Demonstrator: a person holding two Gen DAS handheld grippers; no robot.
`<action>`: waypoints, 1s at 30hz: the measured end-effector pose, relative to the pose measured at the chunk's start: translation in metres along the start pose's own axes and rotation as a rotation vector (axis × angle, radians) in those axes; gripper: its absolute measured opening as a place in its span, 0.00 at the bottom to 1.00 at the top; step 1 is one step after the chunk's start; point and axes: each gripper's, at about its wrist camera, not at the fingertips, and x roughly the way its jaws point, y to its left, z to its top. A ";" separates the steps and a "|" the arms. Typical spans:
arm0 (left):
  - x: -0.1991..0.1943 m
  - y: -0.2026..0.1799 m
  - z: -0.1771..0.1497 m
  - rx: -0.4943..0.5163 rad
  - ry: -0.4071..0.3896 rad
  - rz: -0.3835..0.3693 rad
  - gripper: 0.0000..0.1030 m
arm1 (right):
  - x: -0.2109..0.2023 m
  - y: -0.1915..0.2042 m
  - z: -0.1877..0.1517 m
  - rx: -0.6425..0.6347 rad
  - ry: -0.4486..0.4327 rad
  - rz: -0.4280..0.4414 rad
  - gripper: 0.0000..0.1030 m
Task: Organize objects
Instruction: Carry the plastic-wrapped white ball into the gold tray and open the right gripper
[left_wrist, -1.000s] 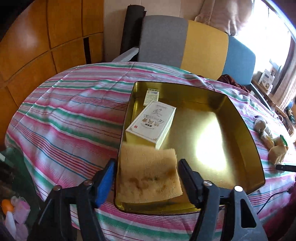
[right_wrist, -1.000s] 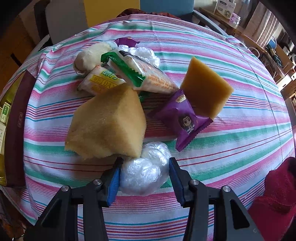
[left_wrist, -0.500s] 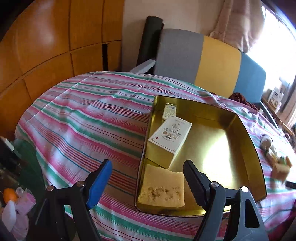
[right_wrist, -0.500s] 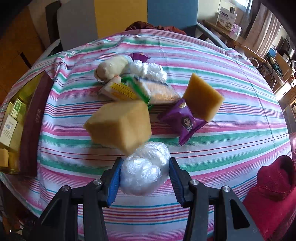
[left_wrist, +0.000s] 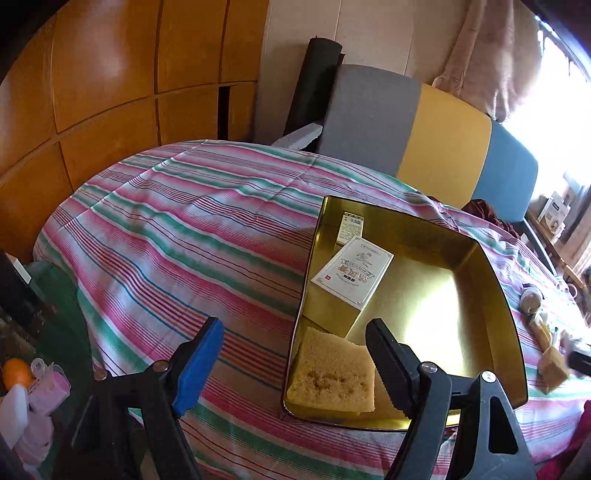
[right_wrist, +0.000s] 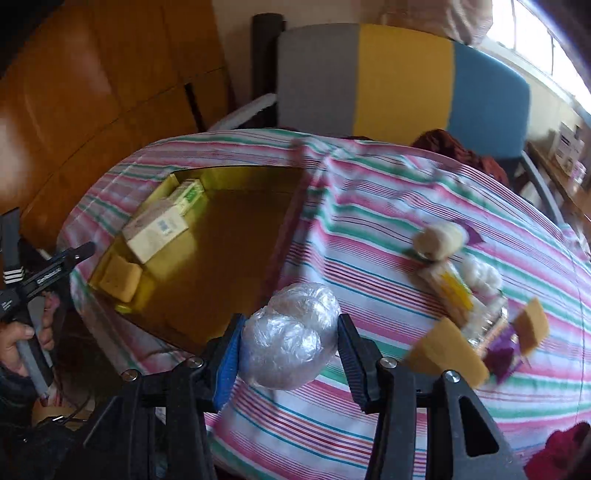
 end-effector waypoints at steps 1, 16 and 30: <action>-0.001 0.002 0.000 -0.004 -0.002 0.001 0.78 | 0.009 0.016 0.006 -0.025 0.002 0.030 0.48; -0.001 0.032 -0.006 -0.069 0.003 0.016 0.78 | 0.145 0.139 0.029 -0.148 0.162 0.219 0.62; -0.010 0.009 -0.005 0.005 -0.026 -0.006 0.78 | 0.099 0.113 0.023 -0.089 0.045 0.205 0.82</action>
